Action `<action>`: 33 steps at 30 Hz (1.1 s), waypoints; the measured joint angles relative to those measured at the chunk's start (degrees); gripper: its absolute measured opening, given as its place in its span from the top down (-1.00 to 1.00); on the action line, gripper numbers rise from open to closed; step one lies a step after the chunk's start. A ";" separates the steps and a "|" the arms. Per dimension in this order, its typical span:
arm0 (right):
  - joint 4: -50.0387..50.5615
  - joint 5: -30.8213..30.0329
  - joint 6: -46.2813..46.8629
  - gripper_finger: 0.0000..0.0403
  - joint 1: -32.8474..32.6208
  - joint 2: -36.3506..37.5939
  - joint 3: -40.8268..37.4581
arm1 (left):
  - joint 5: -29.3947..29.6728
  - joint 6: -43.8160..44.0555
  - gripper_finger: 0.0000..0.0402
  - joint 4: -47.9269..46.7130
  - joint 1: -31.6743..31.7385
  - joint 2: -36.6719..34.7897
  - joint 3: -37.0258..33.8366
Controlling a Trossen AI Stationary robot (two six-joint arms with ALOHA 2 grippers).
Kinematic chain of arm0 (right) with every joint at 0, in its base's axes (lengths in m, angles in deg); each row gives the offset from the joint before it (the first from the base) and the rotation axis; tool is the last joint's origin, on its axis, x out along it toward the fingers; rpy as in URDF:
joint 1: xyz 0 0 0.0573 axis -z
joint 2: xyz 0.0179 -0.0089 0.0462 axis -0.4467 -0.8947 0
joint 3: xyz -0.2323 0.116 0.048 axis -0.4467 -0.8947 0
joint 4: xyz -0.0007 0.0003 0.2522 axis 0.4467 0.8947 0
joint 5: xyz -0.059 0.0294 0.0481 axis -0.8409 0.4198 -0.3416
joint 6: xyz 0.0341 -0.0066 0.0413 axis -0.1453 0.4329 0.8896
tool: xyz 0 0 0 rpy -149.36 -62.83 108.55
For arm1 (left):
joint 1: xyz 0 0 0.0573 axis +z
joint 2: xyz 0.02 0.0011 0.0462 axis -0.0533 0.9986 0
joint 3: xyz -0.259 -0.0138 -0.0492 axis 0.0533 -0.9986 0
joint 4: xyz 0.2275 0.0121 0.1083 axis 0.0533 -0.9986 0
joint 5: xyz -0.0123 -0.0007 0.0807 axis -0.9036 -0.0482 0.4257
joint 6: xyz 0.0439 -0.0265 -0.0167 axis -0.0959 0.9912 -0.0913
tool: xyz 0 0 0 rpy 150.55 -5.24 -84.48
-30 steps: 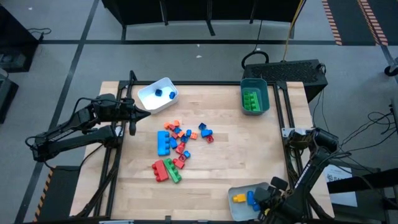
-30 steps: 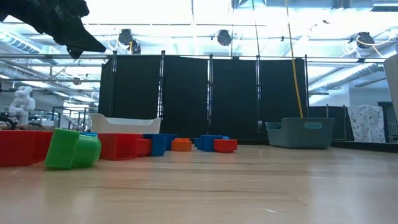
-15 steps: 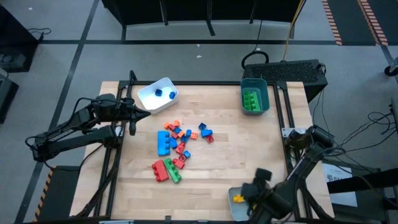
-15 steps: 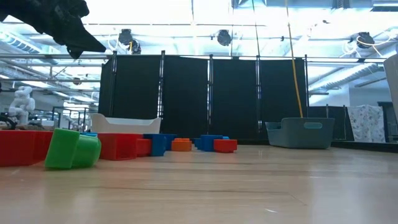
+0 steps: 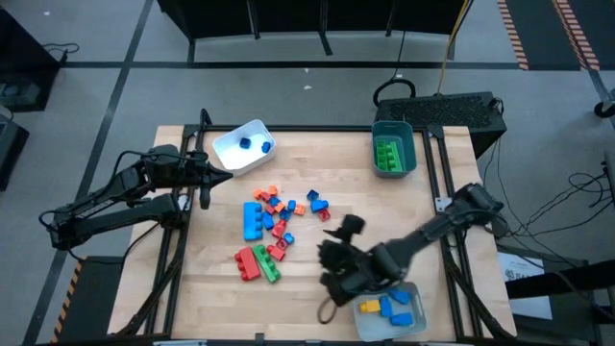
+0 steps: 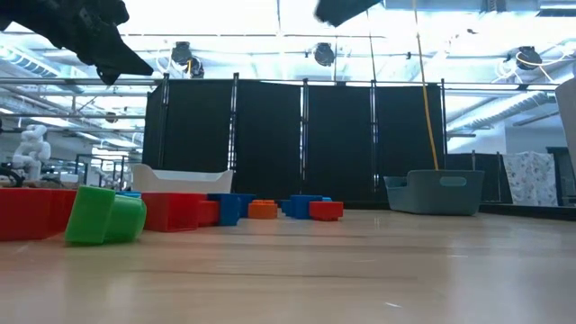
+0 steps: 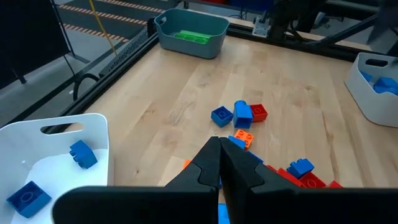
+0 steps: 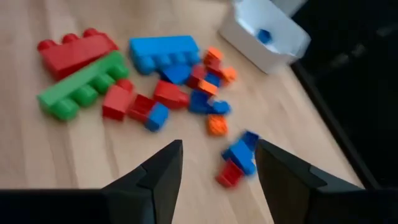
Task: Sort blocks by size
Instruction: Put the 1 stud red game piece into the gray bin
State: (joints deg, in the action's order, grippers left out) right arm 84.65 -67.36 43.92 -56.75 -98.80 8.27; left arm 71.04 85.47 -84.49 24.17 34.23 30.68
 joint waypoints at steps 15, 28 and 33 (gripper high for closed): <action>-35.03 13.15 -21.69 -0.04 7.36 -18.03 -1.09 | 0.00 0.02 0.95 -0.05 0.00 0.02 0.00; -42.27 11.23 -16.02 -0.38 8.95 -21.13 -1.09 | -0.26 0.20 0.95 -0.05 0.02 0.00 0.00; -42.58 11.33 -13.02 -0.38 9.05 -23.04 -1.07 | -0.31 0.52 0.95 -0.06 0.00 0.00 0.00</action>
State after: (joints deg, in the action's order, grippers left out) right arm 42.07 -56.03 30.90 -47.70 -121.83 7.21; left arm 70.73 85.99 -84.55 24.17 34.23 30.68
